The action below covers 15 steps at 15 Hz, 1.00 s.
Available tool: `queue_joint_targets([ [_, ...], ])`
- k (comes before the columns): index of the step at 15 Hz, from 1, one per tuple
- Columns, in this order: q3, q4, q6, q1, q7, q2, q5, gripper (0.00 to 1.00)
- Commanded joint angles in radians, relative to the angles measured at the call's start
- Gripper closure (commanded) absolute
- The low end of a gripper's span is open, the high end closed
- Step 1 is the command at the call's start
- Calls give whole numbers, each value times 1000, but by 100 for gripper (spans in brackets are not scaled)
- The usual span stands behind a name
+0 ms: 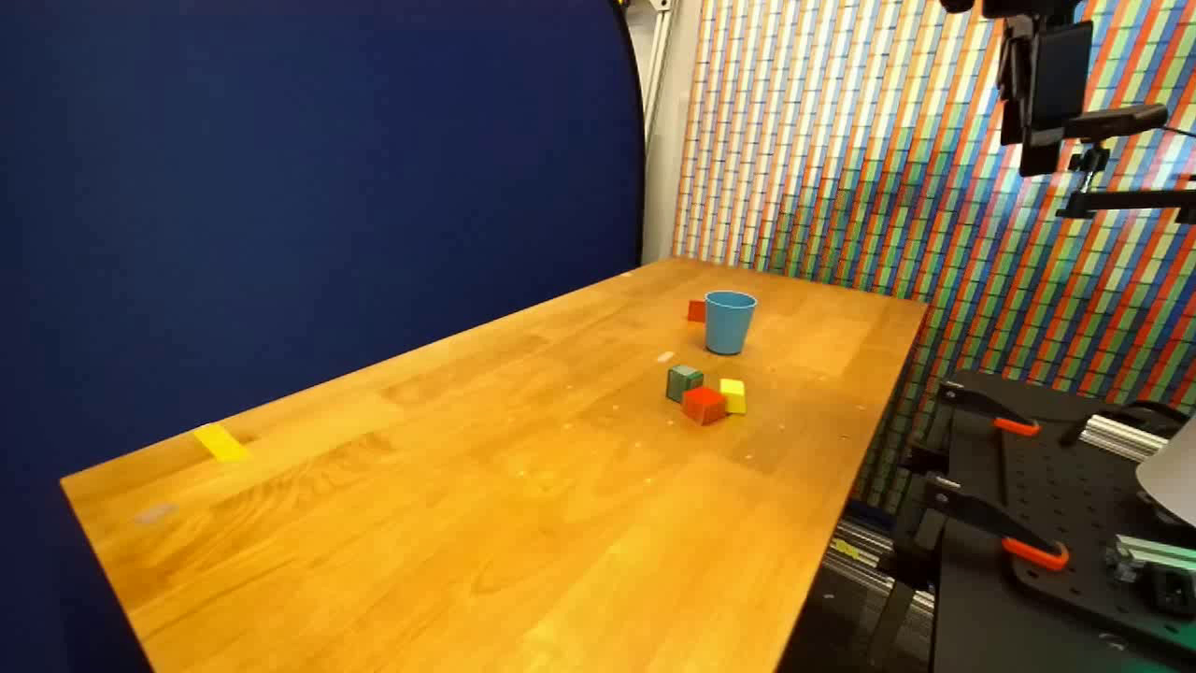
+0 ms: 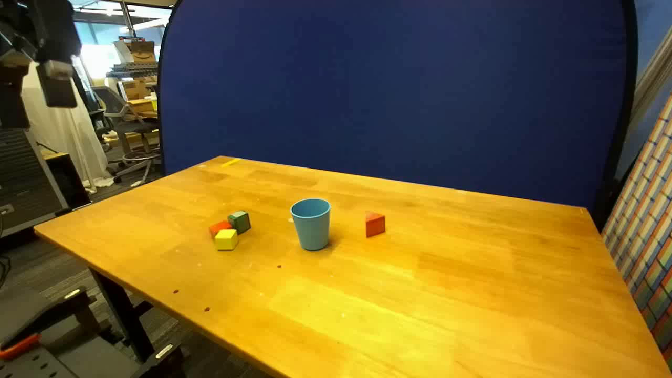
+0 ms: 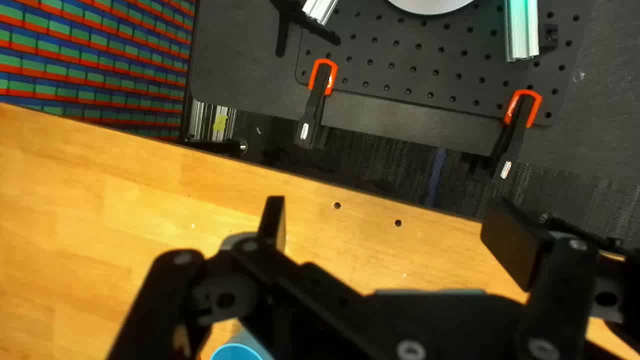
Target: Put the yellow block in the cup
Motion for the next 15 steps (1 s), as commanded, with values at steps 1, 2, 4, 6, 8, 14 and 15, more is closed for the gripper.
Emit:
queue_joint_targets([
  [1,-18,3,-5,21,13,3,-11,0],
  [2,-18,3,-5,21,13,3,-11,0],
  [4,-18,3,-5,21,13,3,-11,0],
  [6,-18,3,-5,21,13,3,-11,0],
  [8,-18,3,-5,21,13,3,-11,0],
  [14,-21,3,27,15,18,27,-9,0],
  [15,-28,2,83,12,19,59,-5,0],
])
